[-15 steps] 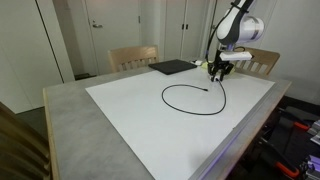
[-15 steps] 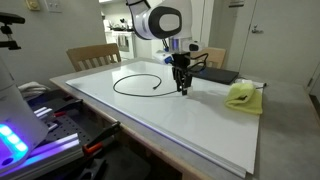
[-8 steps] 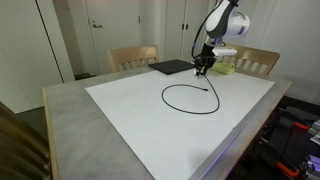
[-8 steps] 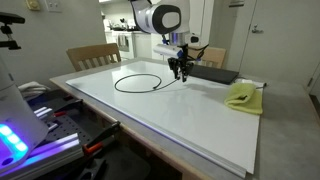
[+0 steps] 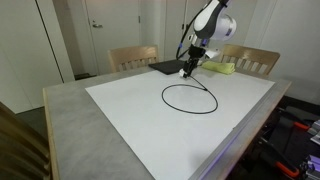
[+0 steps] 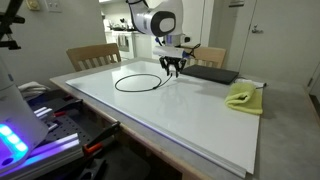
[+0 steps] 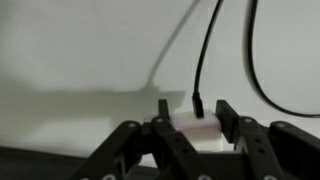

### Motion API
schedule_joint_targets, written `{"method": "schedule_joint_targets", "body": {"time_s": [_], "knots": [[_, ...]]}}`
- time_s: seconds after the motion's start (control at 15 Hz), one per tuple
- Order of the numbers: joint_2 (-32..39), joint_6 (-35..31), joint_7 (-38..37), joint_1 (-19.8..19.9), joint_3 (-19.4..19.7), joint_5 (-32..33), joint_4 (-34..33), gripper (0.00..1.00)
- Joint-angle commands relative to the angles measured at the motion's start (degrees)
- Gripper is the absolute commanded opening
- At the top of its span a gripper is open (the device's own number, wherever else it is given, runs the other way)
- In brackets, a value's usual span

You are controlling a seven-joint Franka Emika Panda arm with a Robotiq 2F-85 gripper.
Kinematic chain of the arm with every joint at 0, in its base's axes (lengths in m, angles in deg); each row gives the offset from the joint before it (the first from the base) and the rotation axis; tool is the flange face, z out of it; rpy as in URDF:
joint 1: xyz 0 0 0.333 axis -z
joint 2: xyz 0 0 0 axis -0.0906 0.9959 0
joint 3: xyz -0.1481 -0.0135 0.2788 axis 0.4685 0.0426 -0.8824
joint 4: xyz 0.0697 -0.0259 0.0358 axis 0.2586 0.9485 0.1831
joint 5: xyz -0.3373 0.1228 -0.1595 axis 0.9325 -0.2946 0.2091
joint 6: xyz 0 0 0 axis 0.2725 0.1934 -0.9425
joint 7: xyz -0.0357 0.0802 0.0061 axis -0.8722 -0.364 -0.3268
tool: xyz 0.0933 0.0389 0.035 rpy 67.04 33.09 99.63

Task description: Put the charger in a circle

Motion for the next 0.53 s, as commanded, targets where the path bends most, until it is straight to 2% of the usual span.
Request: {"method": "schedule_joint_targets", "body": {"time_s": [0.0, 0.13, 0.2, 0.33, 0.47], "knots": [[1.7, 1.3, 9.1, 4.1, -6.9, 0.5, -2.3, 0.26], [2.2, 1.5, 14.9, 6.1, -11.0, -0.6, -2.7, 0.26], [0.8, 0.2, 9.6, 2.7, -7.0, -0.4, -1.0, 0.51], [1.1, 0.2, 12.2, 3.5, -9.1, -0.8, -1.4, 0.51], [1.4, 0.2, 12.9, 3.8, -9.4, -0.9, -1.7, 0.51]]}}
